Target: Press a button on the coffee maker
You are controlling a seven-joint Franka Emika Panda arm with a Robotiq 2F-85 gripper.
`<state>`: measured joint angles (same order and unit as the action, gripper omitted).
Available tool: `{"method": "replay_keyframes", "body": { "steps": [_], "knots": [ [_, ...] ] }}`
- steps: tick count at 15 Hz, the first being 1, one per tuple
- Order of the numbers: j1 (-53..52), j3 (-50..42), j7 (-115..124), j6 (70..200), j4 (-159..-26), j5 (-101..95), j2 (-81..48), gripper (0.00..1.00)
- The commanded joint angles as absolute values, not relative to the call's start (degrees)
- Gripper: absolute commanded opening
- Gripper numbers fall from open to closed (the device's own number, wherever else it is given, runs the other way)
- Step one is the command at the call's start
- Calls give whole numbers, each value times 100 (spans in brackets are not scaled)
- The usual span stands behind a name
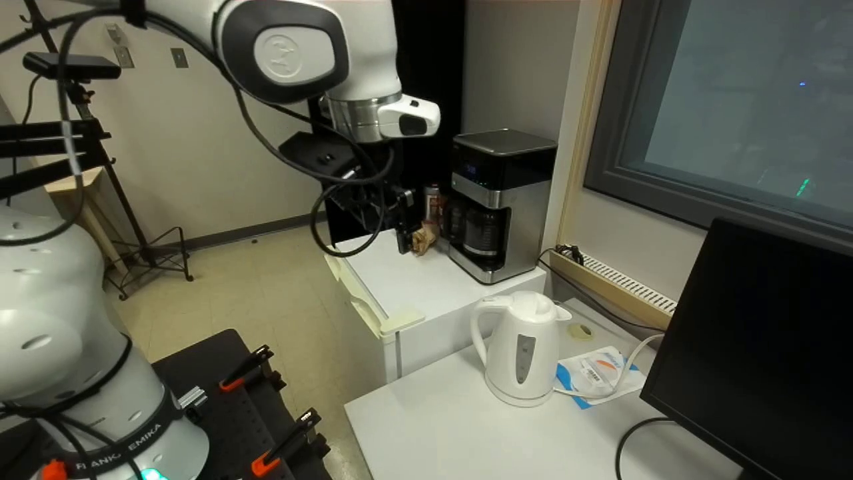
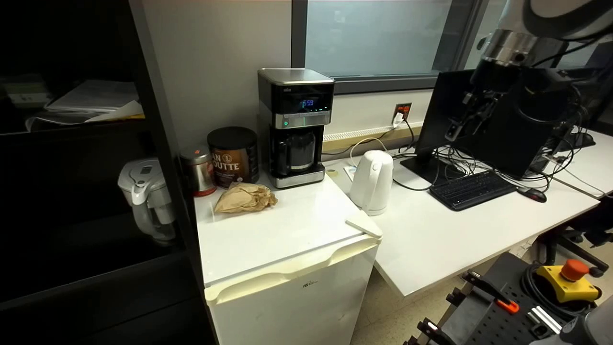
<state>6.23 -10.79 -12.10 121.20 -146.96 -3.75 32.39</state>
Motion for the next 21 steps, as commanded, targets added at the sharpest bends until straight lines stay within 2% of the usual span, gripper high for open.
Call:
{"method": "replay_keyframes", "body": {
  "steps": [1, 7, 8, 9, 16, 19, 21],
  "knots": [
    [468, -988, -1622, 11833, -13655, -632, 1911, 100],
    [451, -510, -1423, 11401, -12442, -1744, 444, 100],
    [426, -441, -1407, 11370, -12296, -1943, 262, 75],
    [394, -370, -1387, 11363, -12176, -2164, 99, 74],
    [118, -116, -1174, 12008, -11898, -3619, -618, 19],
    [0, -96, -670, 12525, -12007, -4595, -782, 0],
    [-72, -95, -289, 12828, -12054, -5273, -885, 0]
  ]
}}
